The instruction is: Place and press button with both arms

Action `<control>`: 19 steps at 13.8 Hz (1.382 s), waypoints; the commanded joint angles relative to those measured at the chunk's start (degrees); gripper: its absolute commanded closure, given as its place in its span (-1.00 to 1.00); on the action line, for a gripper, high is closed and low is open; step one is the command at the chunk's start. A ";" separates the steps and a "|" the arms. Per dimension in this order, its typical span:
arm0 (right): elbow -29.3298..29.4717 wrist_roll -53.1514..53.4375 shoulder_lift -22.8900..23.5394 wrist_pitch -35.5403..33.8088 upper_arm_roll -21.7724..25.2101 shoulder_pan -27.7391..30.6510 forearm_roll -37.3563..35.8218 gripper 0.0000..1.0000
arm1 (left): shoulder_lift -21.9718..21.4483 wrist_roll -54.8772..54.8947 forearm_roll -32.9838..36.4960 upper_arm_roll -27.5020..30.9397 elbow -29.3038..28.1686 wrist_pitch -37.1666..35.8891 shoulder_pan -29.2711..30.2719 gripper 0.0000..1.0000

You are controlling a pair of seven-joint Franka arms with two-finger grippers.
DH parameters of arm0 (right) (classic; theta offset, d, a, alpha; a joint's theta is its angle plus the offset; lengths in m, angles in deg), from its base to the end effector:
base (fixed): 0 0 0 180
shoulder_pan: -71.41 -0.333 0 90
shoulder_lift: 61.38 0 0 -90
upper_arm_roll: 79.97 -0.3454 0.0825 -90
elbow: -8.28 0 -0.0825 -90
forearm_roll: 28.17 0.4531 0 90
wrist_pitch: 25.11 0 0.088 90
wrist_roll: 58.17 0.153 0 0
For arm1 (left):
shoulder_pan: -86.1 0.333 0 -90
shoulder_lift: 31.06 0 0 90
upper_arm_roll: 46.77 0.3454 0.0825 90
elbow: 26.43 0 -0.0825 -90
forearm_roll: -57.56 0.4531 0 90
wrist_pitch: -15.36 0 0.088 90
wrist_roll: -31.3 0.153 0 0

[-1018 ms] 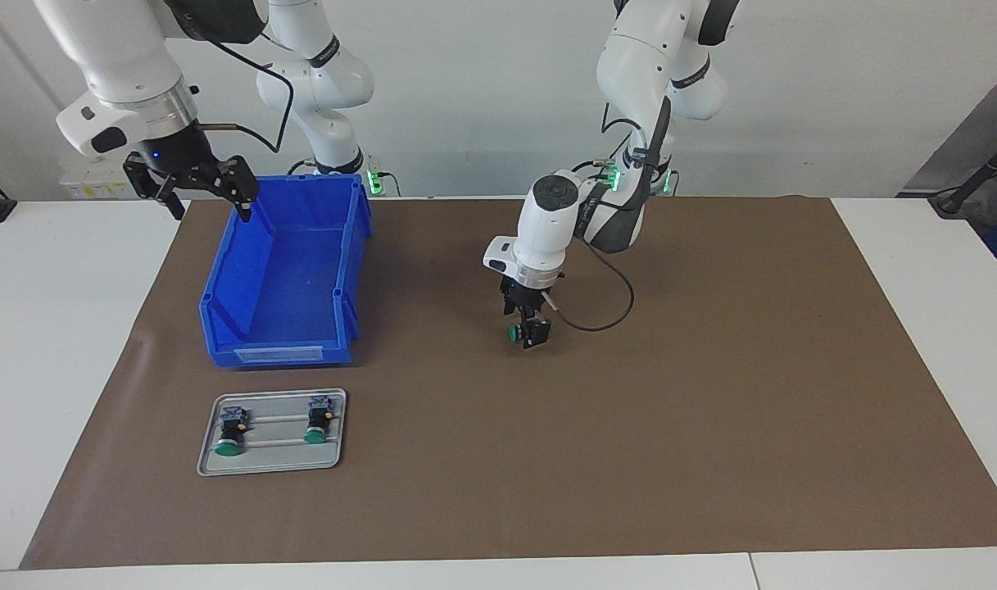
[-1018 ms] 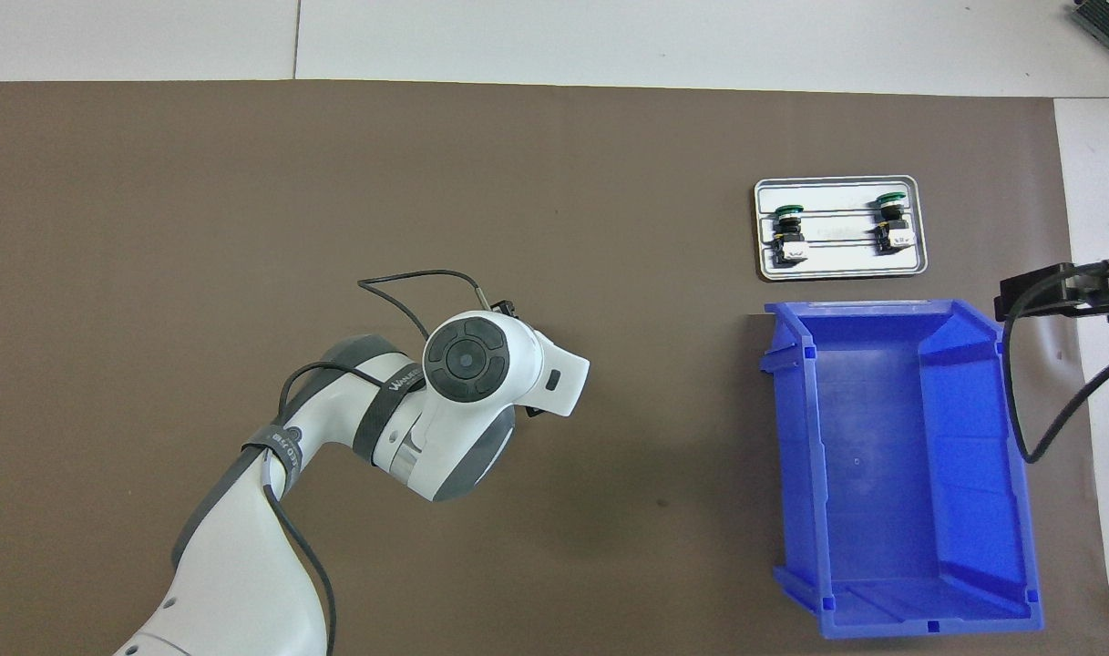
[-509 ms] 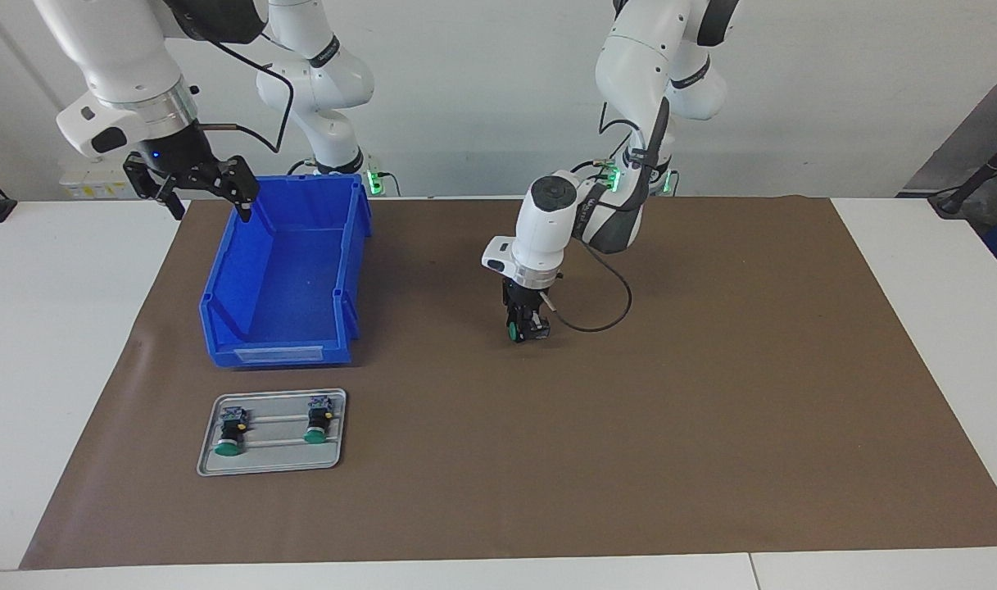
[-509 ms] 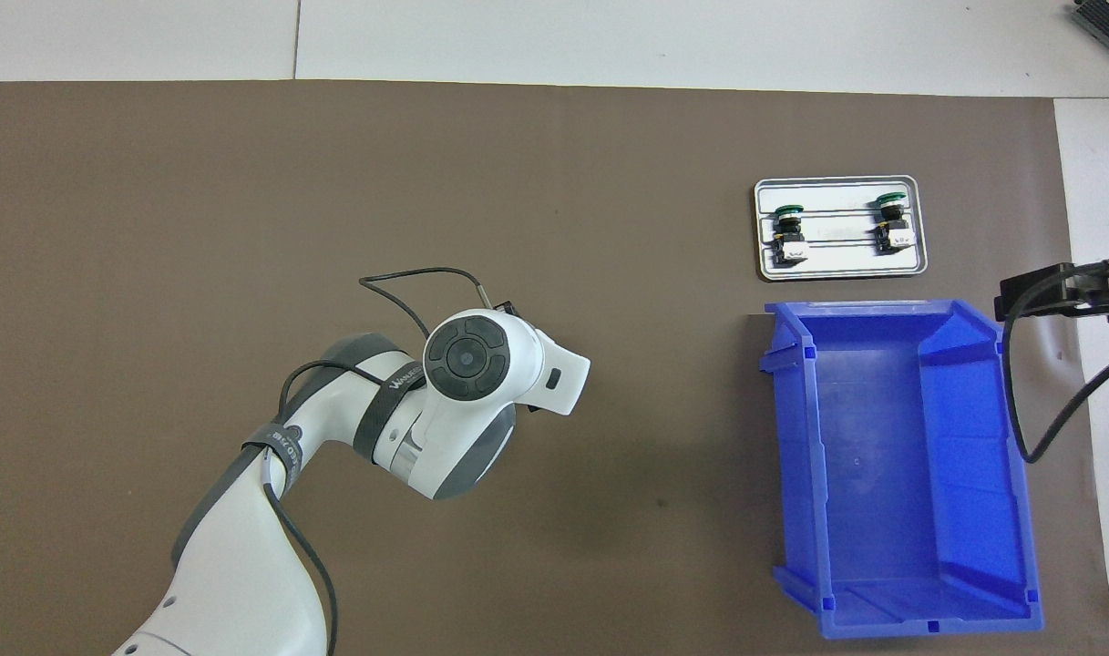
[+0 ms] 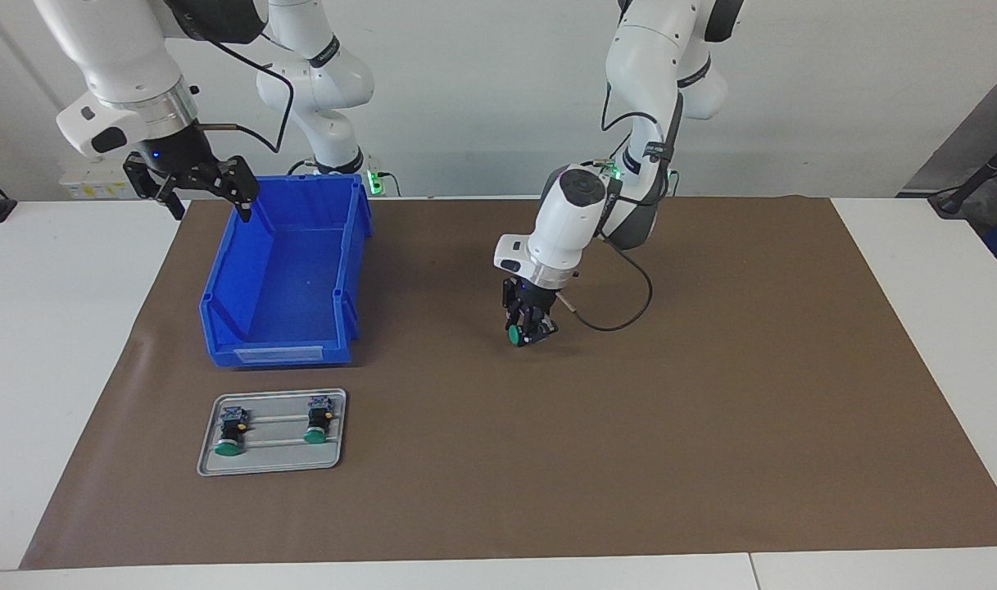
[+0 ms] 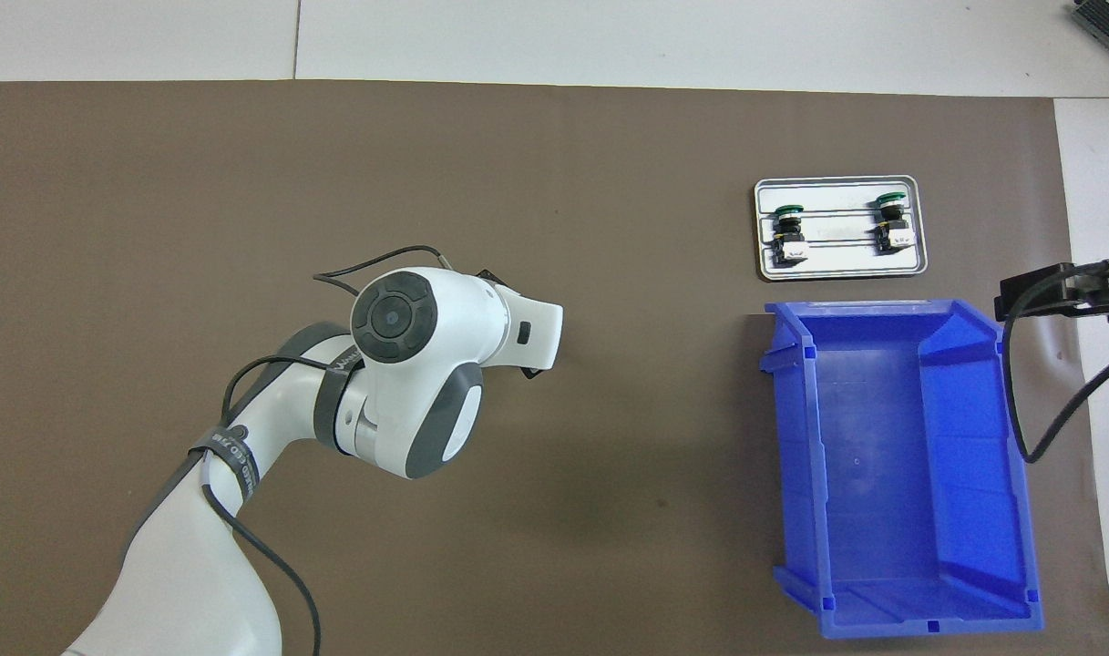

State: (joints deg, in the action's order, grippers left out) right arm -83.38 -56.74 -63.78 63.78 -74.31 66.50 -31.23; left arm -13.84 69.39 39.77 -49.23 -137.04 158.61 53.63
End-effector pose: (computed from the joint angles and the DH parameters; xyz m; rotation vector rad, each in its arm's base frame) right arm 0.6069 -0.0173 0.6164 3.0917 -0.0600 -0.0098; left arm 0.5836 -0.4142 0.3027 2.5058 -1.4450 0.3971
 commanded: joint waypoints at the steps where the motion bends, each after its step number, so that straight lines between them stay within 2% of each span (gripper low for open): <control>1: -0.80 -1.08 -0.85 0.41 -0.22 0.43 1.04 -1.00 | -4.38 9.76 -10.72 -0.35 -4.69 0.28 3.97 1.00; 4: -0.80 -1.08 -0.85 0.41 -0.22 0.34 1.04 -1.00 | -7.63 27.94 -33.37 -0.26 -9.34 0.80 6.53 1.00; 8: -0.80 -1.08 -0.76 0.41 -0.22 0.34 1.04 -1.00 | -10.44 61.14 -69.05 -0.17 -15.93 7.39 7.24 1.00; 10: -0.80 -1.08 -0.85 0.41 -0.22 0.43 1.04 -1.00 | -12.29 73.92 -80.60 -0.08 -19.45 7.05 7.33 1.00; 12: -0.80 -1.08 -0.85 0.41 -0.22 0.43 1.04 -1.00 | -12.91 79.32 -84.77 -0.08 -21.04 6.52 8.37 1.00; 15: -0.80 -1.08 -0.85 0.41 -0.22 0.34 1.04 -1.00 | -13.97 82.84 -86.78 -0.08 -24.02 0.65 12.32 1.00; 17: -0.80 -1.08 -0.85 0.41 -0.22 0.43 1.04 -1.00 | -13.97 90.63 -93.45 -0.08 -25.35 -4.00 14.78 1.00; 19: -0.80 -1.08 -0.85 0.41 -0.22 0.43 1.04 -1.00 | -12.40 102.39 -101.61 0.00 -28.59 -11.64 16.20 1.00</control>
State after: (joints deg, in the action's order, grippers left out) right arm -83.38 -56.74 -63.78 63.78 -74.31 66.50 -31.23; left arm -25.69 161.81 -55.20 -48.90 -161.59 153.11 68.07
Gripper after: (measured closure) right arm 0.000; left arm 0.604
